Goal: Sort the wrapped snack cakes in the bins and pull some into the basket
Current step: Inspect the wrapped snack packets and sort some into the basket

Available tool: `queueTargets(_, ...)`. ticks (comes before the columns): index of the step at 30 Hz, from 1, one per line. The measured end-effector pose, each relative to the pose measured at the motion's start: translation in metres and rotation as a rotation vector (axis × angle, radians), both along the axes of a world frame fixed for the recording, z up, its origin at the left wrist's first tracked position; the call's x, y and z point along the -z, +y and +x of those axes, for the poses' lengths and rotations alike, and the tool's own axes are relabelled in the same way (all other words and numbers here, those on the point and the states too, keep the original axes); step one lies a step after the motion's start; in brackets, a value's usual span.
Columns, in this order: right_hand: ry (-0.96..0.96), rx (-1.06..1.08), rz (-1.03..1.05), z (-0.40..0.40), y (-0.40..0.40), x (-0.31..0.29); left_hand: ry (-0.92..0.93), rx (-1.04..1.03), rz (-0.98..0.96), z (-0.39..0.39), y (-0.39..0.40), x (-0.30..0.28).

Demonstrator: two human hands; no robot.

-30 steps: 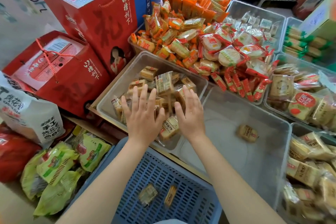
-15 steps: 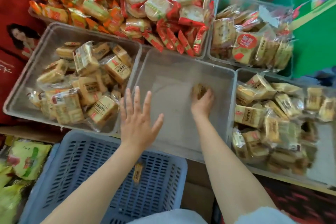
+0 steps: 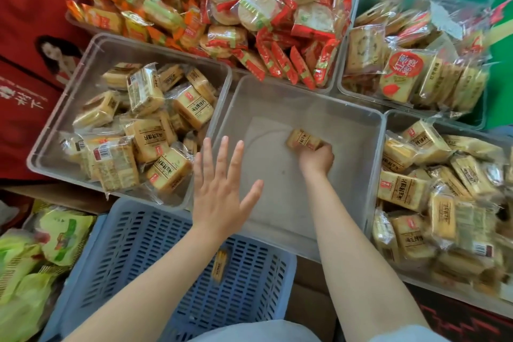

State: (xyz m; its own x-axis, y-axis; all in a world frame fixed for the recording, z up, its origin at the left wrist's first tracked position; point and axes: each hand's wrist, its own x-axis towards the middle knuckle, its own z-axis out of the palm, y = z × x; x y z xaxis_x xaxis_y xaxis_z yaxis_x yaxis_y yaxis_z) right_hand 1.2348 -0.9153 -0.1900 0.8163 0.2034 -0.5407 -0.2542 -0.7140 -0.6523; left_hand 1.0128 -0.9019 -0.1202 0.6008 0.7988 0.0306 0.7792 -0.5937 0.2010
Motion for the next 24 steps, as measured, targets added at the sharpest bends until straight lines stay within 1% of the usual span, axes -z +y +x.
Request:
queueTargets(2,0.053,-0.039,0.022,-0.008,-0.004,-0.006,0.015,0.004,-0.015,0.0,0.0,0.0)
queueTargets(5,0.092,-0.163,0.099,-0.028,-0.017,-0.028,0.017,0.019,-0.068,-0.001,0.0,-0.004)
queueTargets(8,0.156,-0.26,0.246,-0.051,-0.037,-0.057,-0.066,0.026,-0.157,-0.007,0.001,-0.015)
queueTargets(10,0.209,-0.335,0.337,-0.066,-0.053,-0.082,-0.21,-0.002,-0.299,-0.013,-0.004,-0.031)
queueTargets(11,0.234,-0.365,0.387,-0.073,-0.061,-0.096,-0.312,-0.05,-0.406,-0.016,-0.008,-0.043)
queueTargets(15,0.299,-0.446,0.52,-0.106,-0.09,-0.14,-0.727,-0.33,-0.834,-0.033,-0.027,-0.088)
queueTargets(17,0.314,-0.444,0.532,-0.125,-0.104,-0.152,-0.874,-0.443,-0.997,-0.049,-0.037,-0.104)
queueTargets(20,0.328,-0.431,0.551,-0.149,-0.127,-0.167,-0.985,-0.487,-1.129,-0.077,-0.057,-0.121)
queueTargets(24,0.365,-0.443,0.555,-0.179,-0.152,-0.183,-1.089,-0.503,-1.181,-0.111,-0.086,-0.126)
